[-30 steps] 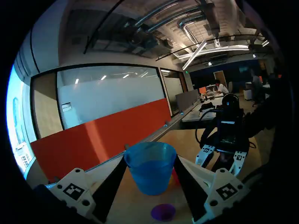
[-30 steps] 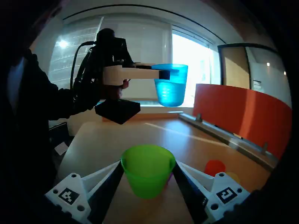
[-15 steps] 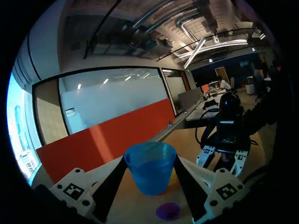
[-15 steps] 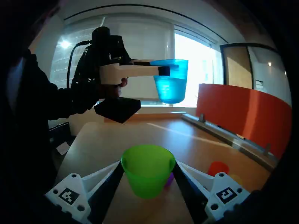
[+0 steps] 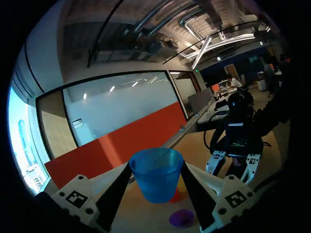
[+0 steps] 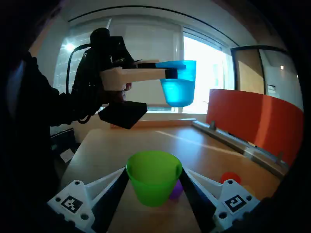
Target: Pour water
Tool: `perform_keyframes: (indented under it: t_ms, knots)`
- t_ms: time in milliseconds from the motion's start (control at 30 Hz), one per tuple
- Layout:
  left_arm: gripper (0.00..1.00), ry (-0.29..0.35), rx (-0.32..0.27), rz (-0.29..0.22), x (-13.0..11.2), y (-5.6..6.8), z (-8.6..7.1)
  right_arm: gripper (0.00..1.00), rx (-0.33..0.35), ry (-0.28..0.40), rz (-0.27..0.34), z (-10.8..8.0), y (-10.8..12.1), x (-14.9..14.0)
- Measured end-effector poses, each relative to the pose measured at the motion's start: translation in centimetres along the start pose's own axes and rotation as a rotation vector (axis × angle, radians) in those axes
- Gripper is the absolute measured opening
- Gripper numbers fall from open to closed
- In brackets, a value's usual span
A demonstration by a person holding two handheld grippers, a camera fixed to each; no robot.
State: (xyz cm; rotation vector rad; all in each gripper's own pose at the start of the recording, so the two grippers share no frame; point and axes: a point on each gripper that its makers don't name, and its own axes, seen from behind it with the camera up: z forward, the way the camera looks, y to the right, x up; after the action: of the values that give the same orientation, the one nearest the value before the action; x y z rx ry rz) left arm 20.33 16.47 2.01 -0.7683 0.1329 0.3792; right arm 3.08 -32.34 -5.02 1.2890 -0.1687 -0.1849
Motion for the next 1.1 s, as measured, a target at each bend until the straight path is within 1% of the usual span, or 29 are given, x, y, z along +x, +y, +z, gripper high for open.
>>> perform_keyframes:
  t_ms: [267,467,867,1100]
  knots:
    - [0.86,0.004,0.014,0.032,0.3,-0.1,-0.4,0.91,0.018,0.003,0.003,0.5,-0.5,0.2]
    - [0.86,-0.003,0.024,0.057,0.1,0.0,-0.7,0.91,0.026,0.008,0.007,0.7,-0.7,0.3]
    - [0.86,-0.005,0.042,0.089,-0.1,-0.1,-0.8,0.91,0.03,0.011,0.006,1.1,-0.7,0.6]
    - [0.86,-0.01,0.046,0.117,-0.2,-0.1,-1.0,0.91,0.033,0.013,0.002,1.3,-0.7,0.8]
